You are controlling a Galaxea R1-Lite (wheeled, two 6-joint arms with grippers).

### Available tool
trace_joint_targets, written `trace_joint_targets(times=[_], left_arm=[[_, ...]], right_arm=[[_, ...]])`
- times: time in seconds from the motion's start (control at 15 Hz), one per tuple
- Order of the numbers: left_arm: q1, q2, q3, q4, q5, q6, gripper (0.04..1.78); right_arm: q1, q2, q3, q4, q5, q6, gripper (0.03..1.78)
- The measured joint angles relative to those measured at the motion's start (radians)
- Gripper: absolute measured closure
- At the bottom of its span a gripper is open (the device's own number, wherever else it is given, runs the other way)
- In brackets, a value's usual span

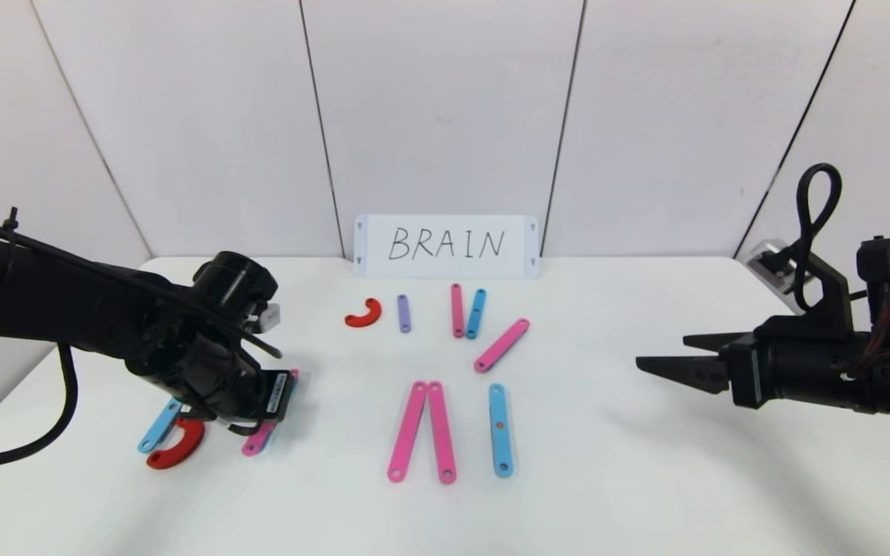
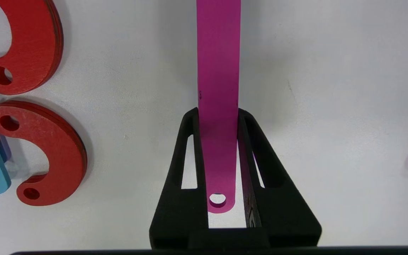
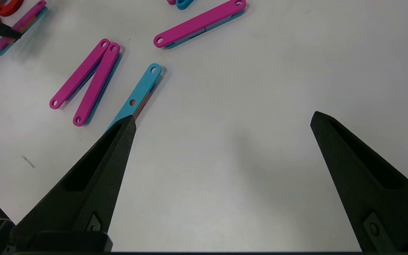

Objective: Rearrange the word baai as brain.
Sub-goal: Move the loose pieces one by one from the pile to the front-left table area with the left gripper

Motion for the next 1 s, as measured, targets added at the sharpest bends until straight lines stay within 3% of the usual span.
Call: trace_joint_targets(times=[0.27, 0.47, 0.8, 1.0], left_arm=[[-0.011, 0.004, 0.011, 0.009, -0.001, -0.002, 1.5], [-0.017, 0.005, 0.014, 0.016, -0.003, -0.004, 1.31], [-0.024, 0.005, 0.014, 0.013, -0.004, -0.004, 0.52], [-0.025, -0.014, -0.011, 0.011, -0.003, 0.004, 0.19]], right_arm=[[0.0, 0.0, 0.001, 0.0, 0.0, 0.0, 0.08], [0.0, -0.002, 0.001, 0.0, 0.0, 0.001, 0.08], [0.0, -0.001, 0.001, 0.0, 0.002, 0.001, 0.08], [0.001, -0.001, 0.001, 0.0, 0.002, 0.001, 0.08]])
